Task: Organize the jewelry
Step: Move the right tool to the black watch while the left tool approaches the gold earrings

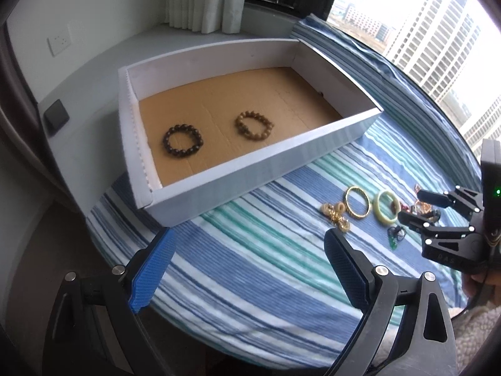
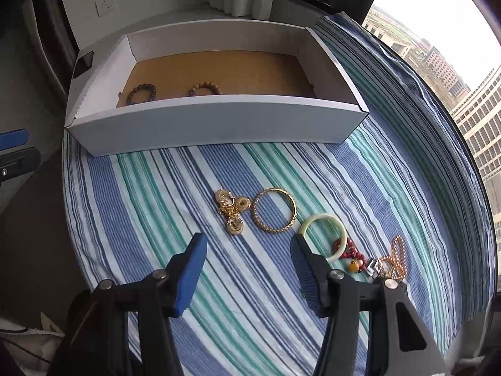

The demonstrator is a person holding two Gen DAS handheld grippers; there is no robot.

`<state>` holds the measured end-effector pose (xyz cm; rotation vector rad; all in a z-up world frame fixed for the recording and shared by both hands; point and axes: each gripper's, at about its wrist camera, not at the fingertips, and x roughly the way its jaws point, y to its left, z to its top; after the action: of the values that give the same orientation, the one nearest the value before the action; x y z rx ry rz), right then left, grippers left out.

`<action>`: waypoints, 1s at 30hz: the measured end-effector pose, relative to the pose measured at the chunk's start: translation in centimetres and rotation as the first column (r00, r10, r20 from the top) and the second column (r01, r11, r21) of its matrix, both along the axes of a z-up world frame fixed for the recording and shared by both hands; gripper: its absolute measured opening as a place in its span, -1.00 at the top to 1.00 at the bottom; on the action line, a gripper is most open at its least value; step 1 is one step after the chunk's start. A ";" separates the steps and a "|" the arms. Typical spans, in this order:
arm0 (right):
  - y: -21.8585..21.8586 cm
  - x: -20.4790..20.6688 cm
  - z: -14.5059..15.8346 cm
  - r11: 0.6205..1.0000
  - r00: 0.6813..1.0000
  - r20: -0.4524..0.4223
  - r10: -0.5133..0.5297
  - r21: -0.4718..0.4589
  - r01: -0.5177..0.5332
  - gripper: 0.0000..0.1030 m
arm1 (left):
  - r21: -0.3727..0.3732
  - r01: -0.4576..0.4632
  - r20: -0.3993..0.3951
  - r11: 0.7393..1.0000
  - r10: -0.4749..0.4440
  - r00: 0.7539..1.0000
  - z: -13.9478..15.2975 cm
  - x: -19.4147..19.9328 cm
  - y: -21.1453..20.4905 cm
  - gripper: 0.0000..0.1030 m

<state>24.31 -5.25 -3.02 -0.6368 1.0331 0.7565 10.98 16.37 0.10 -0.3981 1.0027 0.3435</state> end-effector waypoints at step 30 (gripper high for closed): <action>-20.1 12.6 4.3 0.918 0.982 0.100 0.162 0.349 -0.187 -0.11 | 0.119 -0.376 0.219 0.919 0.345 0.912 17.5 2.9 -8.5 -0.86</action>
<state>36.88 -25.35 1.30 -0.4394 0.7542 1.0441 13.90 7.87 17.55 -0.4635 0.7002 0.7032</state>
